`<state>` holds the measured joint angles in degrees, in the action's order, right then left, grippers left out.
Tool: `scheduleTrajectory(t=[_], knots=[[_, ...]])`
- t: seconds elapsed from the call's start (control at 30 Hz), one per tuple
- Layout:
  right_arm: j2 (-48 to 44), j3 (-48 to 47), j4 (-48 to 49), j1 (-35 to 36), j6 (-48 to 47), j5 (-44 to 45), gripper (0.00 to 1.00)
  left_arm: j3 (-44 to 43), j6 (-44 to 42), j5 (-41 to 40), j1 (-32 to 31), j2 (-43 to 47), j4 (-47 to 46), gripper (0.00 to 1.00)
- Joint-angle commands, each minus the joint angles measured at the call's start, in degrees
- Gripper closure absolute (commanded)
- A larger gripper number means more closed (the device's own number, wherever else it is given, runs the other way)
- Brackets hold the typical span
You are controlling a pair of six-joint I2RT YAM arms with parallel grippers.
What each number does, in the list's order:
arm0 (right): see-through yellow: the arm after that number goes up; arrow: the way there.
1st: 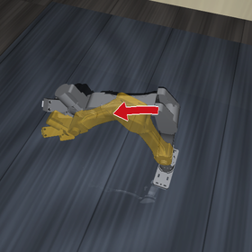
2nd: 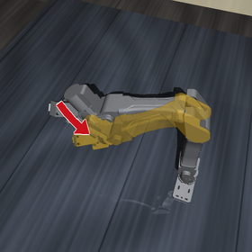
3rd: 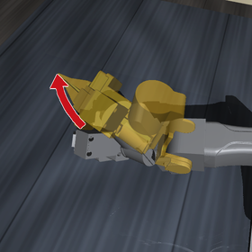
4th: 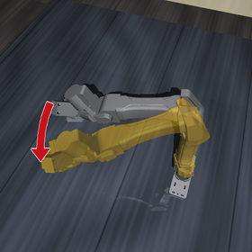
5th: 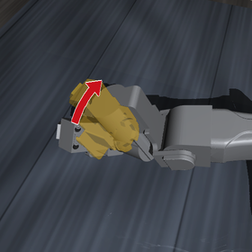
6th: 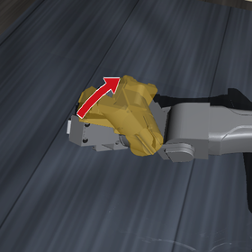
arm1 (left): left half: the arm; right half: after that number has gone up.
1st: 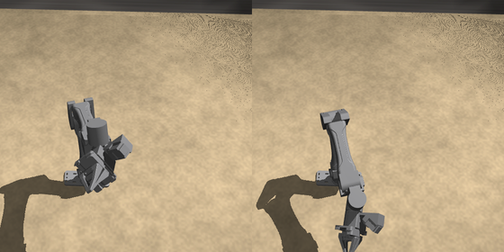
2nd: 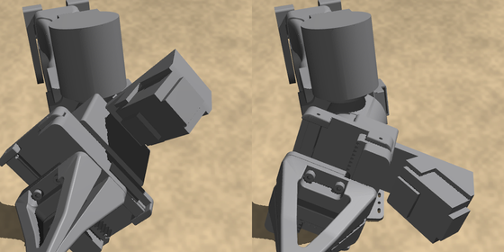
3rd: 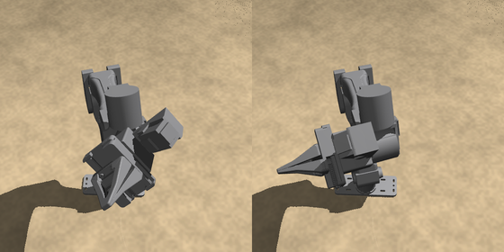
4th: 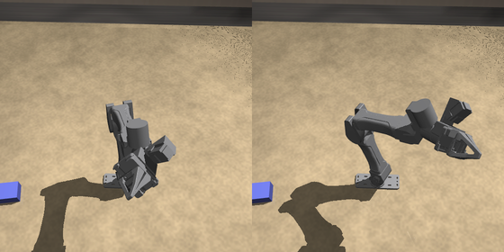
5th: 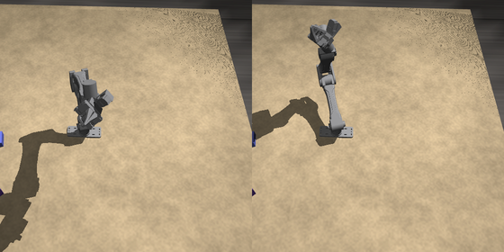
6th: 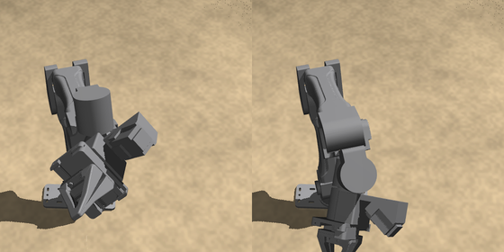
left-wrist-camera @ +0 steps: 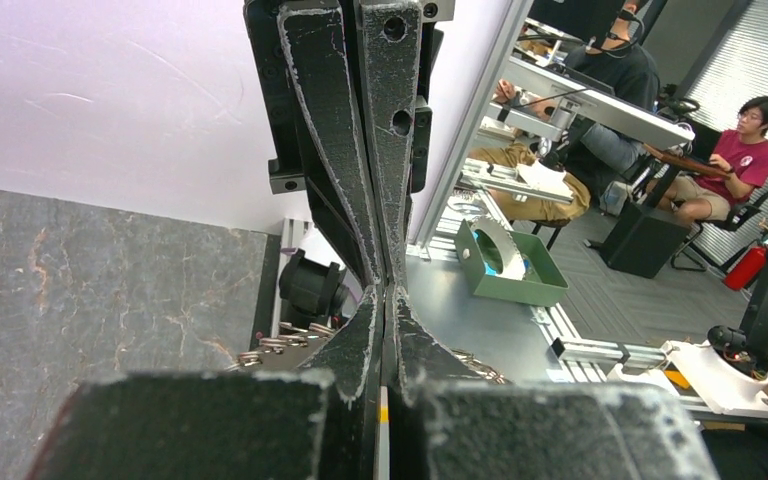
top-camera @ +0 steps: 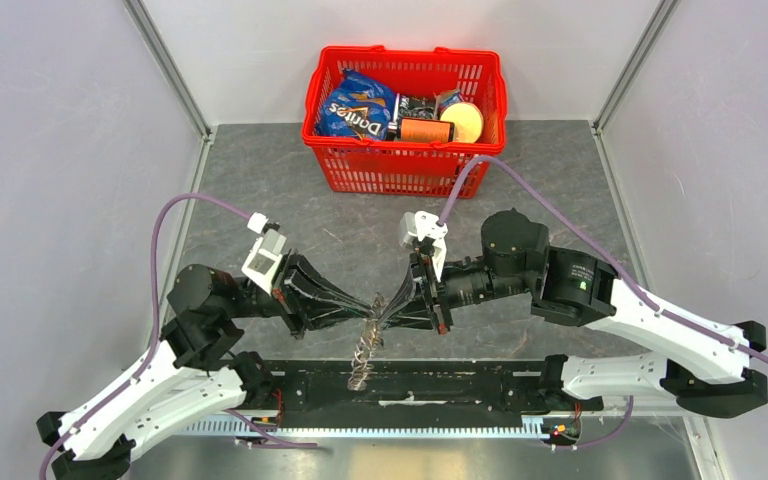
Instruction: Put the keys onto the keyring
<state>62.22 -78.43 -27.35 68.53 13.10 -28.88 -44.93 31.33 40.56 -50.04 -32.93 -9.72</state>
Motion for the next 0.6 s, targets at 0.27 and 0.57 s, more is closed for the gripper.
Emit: scheduleTrajectory(t=[0.27,0.57], knots=[[-1.97,-3.86,-2.82,0.90,-1.30,0.71,0.69,0.27,2.48,-3.99,-0.06,1.13,-6.87,0.98],[-2.02,-5.15,-2.28,0.85,-1.24,3.33,0.67,0.88,2.91,-4.43,-0.06,1.47,-7.67,0.98]])
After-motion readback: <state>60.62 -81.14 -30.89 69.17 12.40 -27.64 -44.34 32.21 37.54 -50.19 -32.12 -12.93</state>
